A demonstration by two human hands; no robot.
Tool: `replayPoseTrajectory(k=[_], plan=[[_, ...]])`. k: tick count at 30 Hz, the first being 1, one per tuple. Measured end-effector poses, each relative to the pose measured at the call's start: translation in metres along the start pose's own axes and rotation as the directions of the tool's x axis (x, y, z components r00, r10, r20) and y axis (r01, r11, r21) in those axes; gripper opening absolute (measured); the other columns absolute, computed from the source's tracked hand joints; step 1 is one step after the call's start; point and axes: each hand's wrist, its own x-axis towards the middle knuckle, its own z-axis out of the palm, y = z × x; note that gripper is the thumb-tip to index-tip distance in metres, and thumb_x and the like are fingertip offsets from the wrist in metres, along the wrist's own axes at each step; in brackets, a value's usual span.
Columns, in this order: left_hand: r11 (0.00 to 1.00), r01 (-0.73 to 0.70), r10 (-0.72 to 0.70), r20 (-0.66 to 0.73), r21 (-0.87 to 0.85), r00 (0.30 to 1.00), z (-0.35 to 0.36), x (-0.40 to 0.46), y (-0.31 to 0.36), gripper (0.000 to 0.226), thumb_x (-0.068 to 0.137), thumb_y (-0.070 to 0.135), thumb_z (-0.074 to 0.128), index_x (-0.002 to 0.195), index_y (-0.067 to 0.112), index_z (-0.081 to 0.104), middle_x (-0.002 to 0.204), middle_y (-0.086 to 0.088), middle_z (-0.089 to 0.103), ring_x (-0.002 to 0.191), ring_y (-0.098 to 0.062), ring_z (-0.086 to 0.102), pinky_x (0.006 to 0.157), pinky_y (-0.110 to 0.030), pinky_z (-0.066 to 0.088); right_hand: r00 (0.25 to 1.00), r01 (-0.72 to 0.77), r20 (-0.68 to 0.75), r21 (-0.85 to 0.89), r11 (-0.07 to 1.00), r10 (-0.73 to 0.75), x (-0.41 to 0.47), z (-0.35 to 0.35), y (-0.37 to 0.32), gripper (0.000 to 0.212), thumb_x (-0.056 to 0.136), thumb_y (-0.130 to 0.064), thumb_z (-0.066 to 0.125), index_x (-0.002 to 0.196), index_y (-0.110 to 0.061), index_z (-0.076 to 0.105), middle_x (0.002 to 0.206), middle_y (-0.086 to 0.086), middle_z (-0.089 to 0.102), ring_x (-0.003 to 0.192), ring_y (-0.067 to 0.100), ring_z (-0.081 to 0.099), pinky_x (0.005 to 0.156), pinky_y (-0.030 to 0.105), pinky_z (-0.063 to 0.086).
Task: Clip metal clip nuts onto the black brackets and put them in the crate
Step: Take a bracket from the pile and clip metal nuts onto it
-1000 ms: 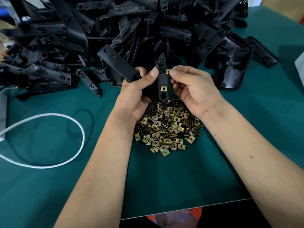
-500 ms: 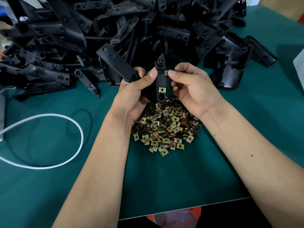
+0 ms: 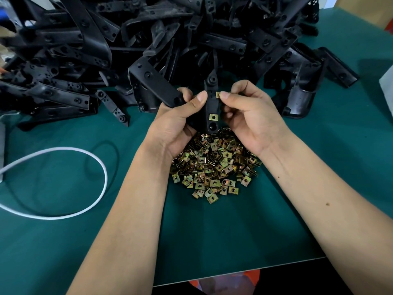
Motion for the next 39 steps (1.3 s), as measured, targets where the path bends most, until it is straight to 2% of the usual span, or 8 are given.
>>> replayPoseTrajectory(k=[4,15,22,28,30,33,35,39], plan=[[1.0,-0.008,0.008,0.004,0.017,1.0,0.0,0.0,-0.001,0.034,0.092,0.002,0.067,0.073,0.015,0.042,0.096,-0.01,0.067,0.094,-0.024,0.07,0.076,-0.041,0.06,1.0,0.018,-0.021,-0.019,1.0,-0.019,0.0,-0.001,0.0,0.03,0.09,0.009,0.064,0.076,-0.016,0.054,0.069,-0.004,0.059,0.061,0.008,0.051,0.056,0.019,0.039],[0.998,-0.01,0.008,0.029,0.054,1.0,0.003,-0.001,-0.002,0.035,0.095,-0.001,0.064,0.075,0.015,0.041,0.093,-0.012,0.072,0.089,-0.028,0.071,0.077,-0.043,0.059,1.0,0.017,0.006,-0.066,0.998,-0.017,0.0,-0.001,0.003,0.028,0.089,0.008,0.065,0.077,-0.016,0.056,0.075,0.0,0.056,0.062,0.008,0.049,0.06,0.021,0.038],[0.993,-0.038,0.037,0.01,0.115,0.999,0.003,0.0,-0.004,0.036,0.095,-0.001,0.065,0.075,0.016,0.04,0.081,-0.005,0.072,0.078,-0.02,0.073,0.07,-0.038,0.06,1.0,0.01,-0.012,-0.144,0.99,-0.012,0.002,-0.005,0.002,0.023,0.09,0.008,0.065,0.085,-0.014,0.063,0.071,-0.002,0.06,0.059,0.006,0.05,0.06,0.019,0.04],[1.0,-0.007,0.006,0.026,0.026,1.0,0.0,0.001,-0.002,0.032,0.095,0.003,0.064,0.076,0.017,0.043,0.101,-0.011,0.065,0.092,-0.021,0.071,0.072,-0.039,0.06,0.99,0.131,-0.026,-0.236,0.963,-0.141,0.002,-0.001,-0.001,0.009,0.1,-0.004,0.062,0.107,-0.005,0.068,0.083,0.003,0.069,0.069,0.01,0.06,0.063,0.021,0.048],[1.0,-0.022,0.022,0.021,-0.007,1.0,0.0,0.0,-0.001,0.032,0.097,0.002,0.063,0.076,0.018,0.044,0.096,-0.008,0.07,0.091,-0.019,0.073,0.069,-0.037,0.062,0.989,0.127,-0.037,-0.309,0.943,-0.145,0.003,-0.004,-0.003,0.019,0.106,-0.015,0.054,0.109,-0.004,0.069,0.086,0.007,0.072,0.075,0.015,0.064,0.065,0.023,0.05],[0.998,-0.037,0.037,0.001,-0.06,0.999,0.002,0.0,-0.001,0.031,0.097,-0.002,0.061,0.077,0.018,0.047,0.106,-0.013,0.067,0.096,-0.02,0.073,0.079,-0.04,0.063,0.982,0.123,-0.071,-0.466,0.876,-0.176,0.003,-0.008,-0.002,0.032,0.11,-0.024,0.047,0.104,-0.006,0.072,0.082,0.006,0.073,0.075,0.019,0.065,0.066,0.028,0.052],[0.997,-0.046,0.045,-0.01,-0.068,0.999,0.004,0.001,-0.003,0.031,0.096,-0.006,0.06,0.079,0.018,0.049,0.106,-0.013,0.066,0.099,-0.021,0.072,0.083,-0.04,0.062,0.978,0.139,-0.062,-0.521,0.842,-0.2,0.001,-0.007,0.001,0.033,0.11,-0.027,0.048,0.098,-0.01,0.075,0.081,0.008,0.073,0.074,0.024,0.068,0.069,0.038,0.058],[0.996,-0.08,0.077,-0.071,-0.035,0.994,0.011,0.002,-0.009,0.035,0.094,-0.013,0.057,0.079,0.017,0.048,0.09,-0.002,0.07,0.094,-0.019,0.074,0.076,-0.036,0.06,0.948,0.194,-0.055,-0.682,0.705,-0.313,0.002,-0.004,0.004,0.034,0.107,-0.028,0.051,0.092,-0.015,0.078,0.091,0.017,0.076,0.092,0.04,0.07,0.083,0.057,0.059]])
